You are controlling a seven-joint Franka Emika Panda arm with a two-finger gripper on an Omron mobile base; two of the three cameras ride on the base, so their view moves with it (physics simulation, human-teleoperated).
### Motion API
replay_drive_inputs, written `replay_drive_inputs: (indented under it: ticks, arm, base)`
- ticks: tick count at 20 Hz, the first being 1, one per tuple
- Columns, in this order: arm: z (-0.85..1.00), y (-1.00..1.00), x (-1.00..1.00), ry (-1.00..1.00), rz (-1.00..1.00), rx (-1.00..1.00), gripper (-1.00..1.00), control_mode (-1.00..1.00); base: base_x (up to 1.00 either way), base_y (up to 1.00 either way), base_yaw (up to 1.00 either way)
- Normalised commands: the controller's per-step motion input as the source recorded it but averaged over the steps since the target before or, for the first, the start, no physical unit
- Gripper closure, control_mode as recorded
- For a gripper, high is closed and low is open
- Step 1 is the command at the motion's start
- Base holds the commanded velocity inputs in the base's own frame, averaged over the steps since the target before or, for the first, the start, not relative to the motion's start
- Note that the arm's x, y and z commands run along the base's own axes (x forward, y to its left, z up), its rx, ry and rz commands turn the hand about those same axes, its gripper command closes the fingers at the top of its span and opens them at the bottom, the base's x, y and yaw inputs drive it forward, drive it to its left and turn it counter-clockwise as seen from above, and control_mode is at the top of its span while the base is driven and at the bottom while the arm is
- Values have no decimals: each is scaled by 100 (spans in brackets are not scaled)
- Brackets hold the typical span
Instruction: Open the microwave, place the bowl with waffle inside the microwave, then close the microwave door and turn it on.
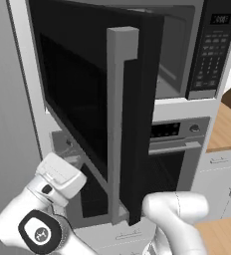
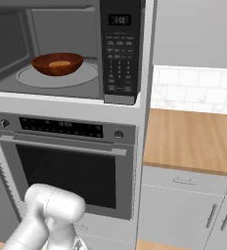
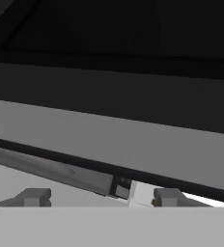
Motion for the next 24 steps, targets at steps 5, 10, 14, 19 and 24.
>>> replay_drive_inputs:
  ticks: [5, 10, 14, 19, 24]
  arm:
    - [21, -62, 0, 0, 3, 0, -100, -100]
    - [17, -57, 4, 0, 11, 1, -100, -100]
    - [17, -53, 10, 0, 14, 3, -100, -100]
    - [25, -60, 1, 0, 16, 6, -100, -100]
    - [31, -48, 9, 0, 16, 6, -100, -100]
  base:
    - [0, 0, 0]
    - [0, 0, 0]
    - [0, 0, 0]
    - [0, 0, 0]
    - [0, 0, 0]
